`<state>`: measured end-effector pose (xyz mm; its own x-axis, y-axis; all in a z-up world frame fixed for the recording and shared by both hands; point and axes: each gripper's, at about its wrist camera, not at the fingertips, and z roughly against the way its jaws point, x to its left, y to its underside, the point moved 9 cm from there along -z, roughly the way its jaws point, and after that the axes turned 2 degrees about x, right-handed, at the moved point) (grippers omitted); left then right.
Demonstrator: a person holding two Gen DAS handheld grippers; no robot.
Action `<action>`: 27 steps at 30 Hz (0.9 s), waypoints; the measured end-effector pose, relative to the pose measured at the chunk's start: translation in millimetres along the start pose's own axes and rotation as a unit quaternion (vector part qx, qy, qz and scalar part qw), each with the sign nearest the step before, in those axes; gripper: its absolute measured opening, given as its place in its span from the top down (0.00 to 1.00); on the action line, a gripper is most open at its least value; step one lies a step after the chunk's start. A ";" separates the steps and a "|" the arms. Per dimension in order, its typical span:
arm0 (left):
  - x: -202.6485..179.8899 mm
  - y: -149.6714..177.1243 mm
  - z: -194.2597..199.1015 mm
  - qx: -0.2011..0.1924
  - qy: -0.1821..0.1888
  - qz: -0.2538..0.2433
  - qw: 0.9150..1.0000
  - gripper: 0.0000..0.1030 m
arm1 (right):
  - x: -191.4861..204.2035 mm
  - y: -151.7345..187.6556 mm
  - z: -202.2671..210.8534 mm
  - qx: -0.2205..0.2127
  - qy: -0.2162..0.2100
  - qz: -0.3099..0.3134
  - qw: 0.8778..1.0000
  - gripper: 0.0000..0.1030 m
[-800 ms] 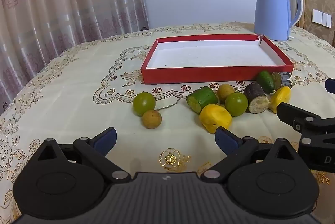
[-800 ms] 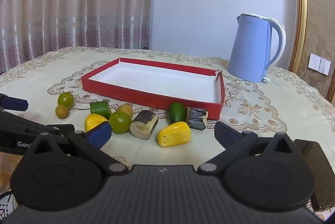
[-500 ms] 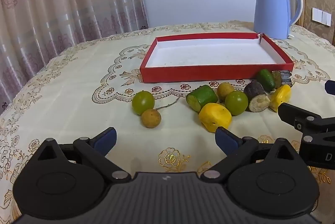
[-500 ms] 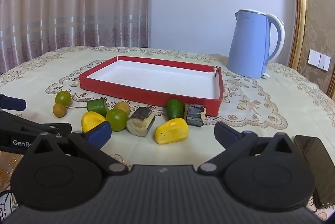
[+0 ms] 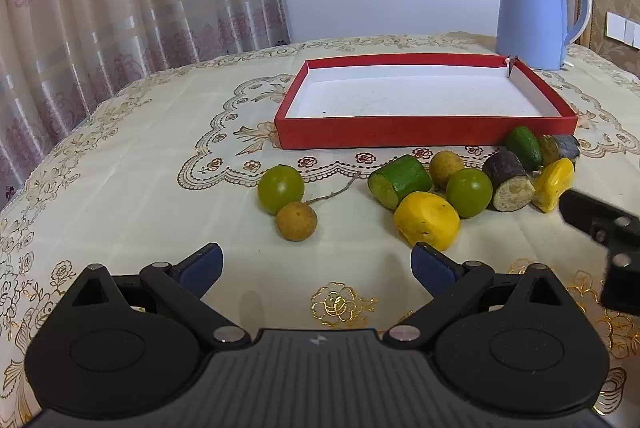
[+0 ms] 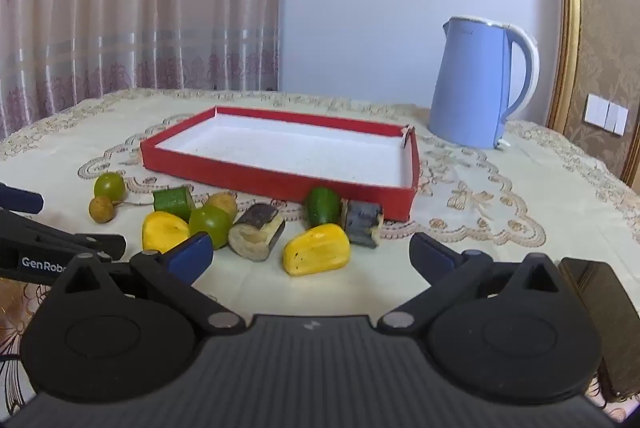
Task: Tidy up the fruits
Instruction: 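Move the left gripper toward the yellow lemon in the fruit row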
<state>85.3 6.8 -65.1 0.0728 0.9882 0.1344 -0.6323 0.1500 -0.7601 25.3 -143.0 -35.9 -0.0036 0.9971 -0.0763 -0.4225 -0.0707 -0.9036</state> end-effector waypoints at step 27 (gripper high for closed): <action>11.1 8.4 -11.7 0.022 0.039 0.043 0.998 0.02 | 2.4 9.5 3.5 0.002 0.004 0.020 1.000 0.00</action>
<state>89.9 19.4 -77.5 0.0758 0.9970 0.0187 -0.6715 0.0649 -0.7381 18.1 -141.1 -43.2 -0.0126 0.9933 -0.1150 -0.4256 -0.1094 -0.8983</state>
